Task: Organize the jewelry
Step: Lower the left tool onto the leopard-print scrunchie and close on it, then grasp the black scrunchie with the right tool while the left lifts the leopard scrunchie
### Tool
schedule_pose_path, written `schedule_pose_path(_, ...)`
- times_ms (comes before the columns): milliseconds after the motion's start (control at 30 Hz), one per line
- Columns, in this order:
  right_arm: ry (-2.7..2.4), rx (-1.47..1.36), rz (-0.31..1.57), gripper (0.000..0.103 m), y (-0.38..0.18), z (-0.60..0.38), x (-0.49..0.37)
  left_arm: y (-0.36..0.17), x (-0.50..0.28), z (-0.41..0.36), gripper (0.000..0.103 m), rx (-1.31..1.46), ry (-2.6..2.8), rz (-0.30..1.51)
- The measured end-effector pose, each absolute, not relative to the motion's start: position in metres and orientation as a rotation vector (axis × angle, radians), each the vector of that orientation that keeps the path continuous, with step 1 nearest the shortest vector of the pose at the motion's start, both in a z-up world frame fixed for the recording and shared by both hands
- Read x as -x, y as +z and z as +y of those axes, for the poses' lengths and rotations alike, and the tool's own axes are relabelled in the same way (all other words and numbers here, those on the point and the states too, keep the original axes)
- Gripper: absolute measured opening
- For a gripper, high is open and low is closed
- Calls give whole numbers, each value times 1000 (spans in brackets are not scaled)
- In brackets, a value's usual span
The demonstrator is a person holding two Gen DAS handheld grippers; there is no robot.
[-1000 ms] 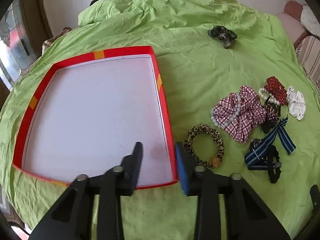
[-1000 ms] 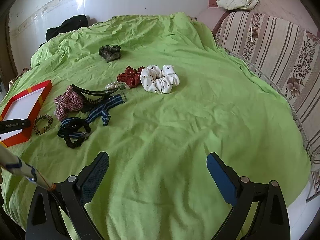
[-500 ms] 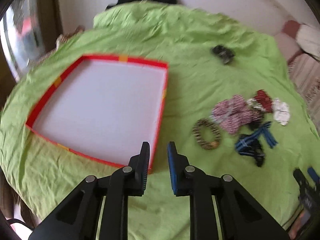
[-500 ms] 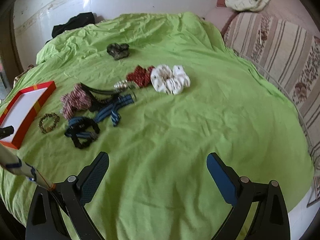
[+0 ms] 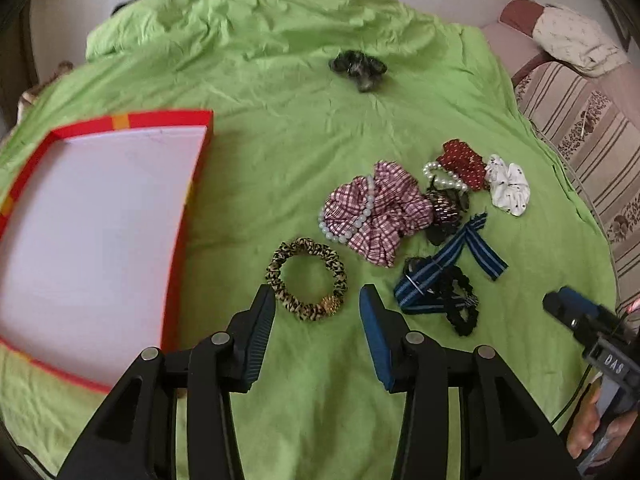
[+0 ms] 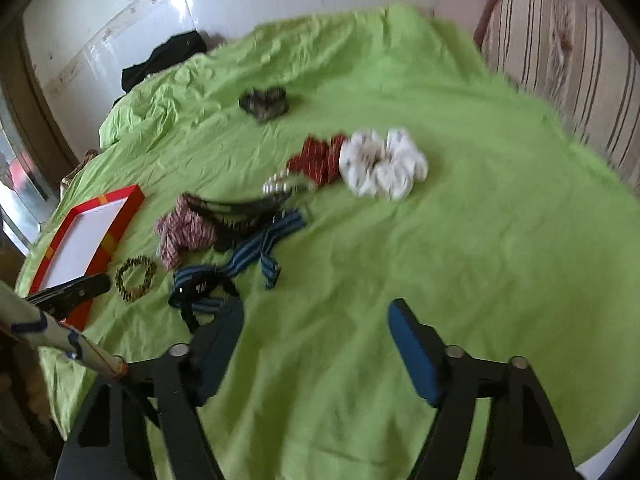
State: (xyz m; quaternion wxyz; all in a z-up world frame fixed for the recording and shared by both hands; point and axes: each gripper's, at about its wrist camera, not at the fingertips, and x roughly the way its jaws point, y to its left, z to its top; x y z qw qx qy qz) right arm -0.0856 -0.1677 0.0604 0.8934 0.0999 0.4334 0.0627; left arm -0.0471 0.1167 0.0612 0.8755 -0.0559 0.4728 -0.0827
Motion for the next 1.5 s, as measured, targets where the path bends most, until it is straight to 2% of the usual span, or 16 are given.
schedule_pose_path(167, 225, -229, 908, 75, 52, -157, 69, 46, 33, 119, 42, 131, -192, 1011)
schedule_pose_path(267, 258, -247, 924, 75, 48, -150, 55, 38, 28, 120, 37, 144, -204, 1038)
schedule_pose_path(500, 430, -309, 964, 75, 39, -125, 45, 28, 21, 124, 31, 173, -254, 1050)
schedule_pose_path(700, 423, -299, 970, 67, 28, -117, 48, 23, 15, 126, 31, 199, -276, 1051)
schedule_pose_path(800, 418, -276, 983, 56, 26, -115, 48, 21, 13, 128, 30, 220, -282, 1048)
schedule_pose_path(833, 411, -263, 984, 53, 25, -113, 50, 21, 13, 129, 24, 225, -273, 1045)
schedule_pose_path(867, 406, -248, 985, 52, 23, -111, 50, 20, 12, 128, 12, 222, -259, 1045)
schedule_pose_path(900, 400, -236, 984, 51, 22, -110, 52, 19, 12, 128, 7, 214, -238, 1050)
schedule_pose_path(1000, 387, -190, 972, 44, 21, -103, 54, 20, 12, 128, 6, 214, -225, 1041)
schedule_pose_path(1167, 379, -137, 965, 17, 21, -97, 58, 29, 22, 123, 5, 203, -219, 1019)
schedule_pose_path(1333, 392, -197, 954, 1, 30, -107, 67, 52, 40, 121, 5, 203, -219, 969)
schedule_pose_path(1500, 393, -212, 899, 1, 52, -115, 85, 73, 60, 127, 5, 220, -222, 925)
